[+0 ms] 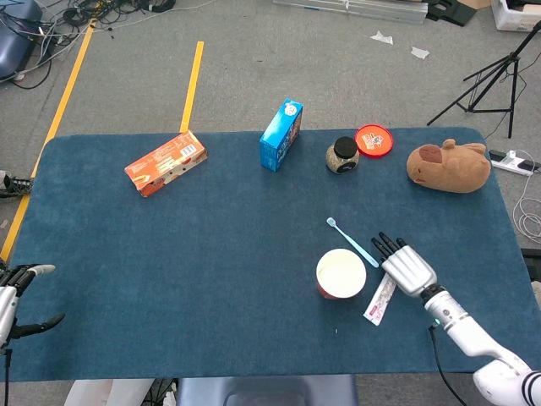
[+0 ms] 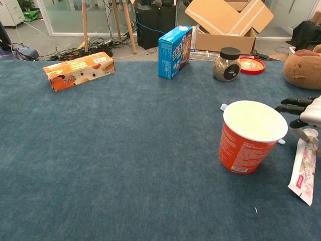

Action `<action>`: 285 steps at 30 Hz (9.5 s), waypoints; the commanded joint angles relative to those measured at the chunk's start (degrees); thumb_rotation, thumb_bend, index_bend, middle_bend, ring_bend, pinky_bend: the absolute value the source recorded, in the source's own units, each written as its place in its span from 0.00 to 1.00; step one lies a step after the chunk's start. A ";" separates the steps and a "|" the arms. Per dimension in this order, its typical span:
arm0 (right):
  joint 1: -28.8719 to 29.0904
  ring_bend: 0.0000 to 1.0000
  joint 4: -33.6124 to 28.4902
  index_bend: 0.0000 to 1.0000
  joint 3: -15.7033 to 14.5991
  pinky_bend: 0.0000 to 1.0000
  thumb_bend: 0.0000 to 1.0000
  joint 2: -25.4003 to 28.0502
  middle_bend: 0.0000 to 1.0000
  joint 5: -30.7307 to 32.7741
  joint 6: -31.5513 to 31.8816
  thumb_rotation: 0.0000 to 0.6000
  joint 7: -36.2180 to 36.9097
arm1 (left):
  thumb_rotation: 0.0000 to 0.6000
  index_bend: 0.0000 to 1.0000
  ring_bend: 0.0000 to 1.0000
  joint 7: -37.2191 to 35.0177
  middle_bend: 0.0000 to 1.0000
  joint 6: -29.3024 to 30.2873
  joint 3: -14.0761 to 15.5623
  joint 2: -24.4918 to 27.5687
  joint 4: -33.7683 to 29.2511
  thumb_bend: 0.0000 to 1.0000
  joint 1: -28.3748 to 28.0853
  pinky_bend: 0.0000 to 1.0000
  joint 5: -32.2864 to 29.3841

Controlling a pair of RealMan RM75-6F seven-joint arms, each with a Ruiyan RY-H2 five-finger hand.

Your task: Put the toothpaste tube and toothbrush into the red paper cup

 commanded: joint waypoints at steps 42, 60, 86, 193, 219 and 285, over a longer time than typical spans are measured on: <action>-2.52 0.00 -0.87 0.26 -0.62 0.26 0.00 3.85 0.06 -0.11 3.96 1.00 0.39 | 1.00 0.25 0.20 0.45 0.27 0.02 0.11 -0.02 -0.20 0.00 0.06 0.20 0.08; -1.08 0.00 1.57 0.43 -0.43 0.26 0.00 -0.47 0.06 0.01 1.38 1.00 -1.11 | 1.00 0.25 0.20 0.03 0.27 0.25 0.02 0.18 -0.19 0.00 0.18 0.20 0.09; -0.07 0.00 3.83 0.56 0.70 0.26 0.03 -2.88 0.08 3.17 -1.13 1.00 -4.02 | 1.00 0.25 0.20 -0.51 0.27 0.44 -0.10 0.47 -0.16 0.00 0.29 0.20 0.06; -2.45 0.00 14.76 0.43 -6.23 0.37 0.12 -5.31 0.13 -10.74 10.86 1.00 18.09 | 1.00 0.25 0.20 -0.13 0.27 0.16 0.13 0.74 -0.36 0.00 0.34 0.20 0.14; -2.37 0.00 17.16 0.47 -6.41 0.37 0.12 -7.20 0.13 -11.05 11.10 1.00 16.85 | 1.00 0.25 0.20 -0.43 0.27 0.14 0.09 0.84 -0.35 0.00 0.33 0.20 0.12; -8.07 0.00 6.69 0.66 -1.39 0.37 0.37 1.36 0.18 -8.83 25.50 1.00 20.49 | 1.00 0.25 0.20 0.42 0.27 -0.89 0.68 0.87 -0.38 0.00 0.12 0.20 0.06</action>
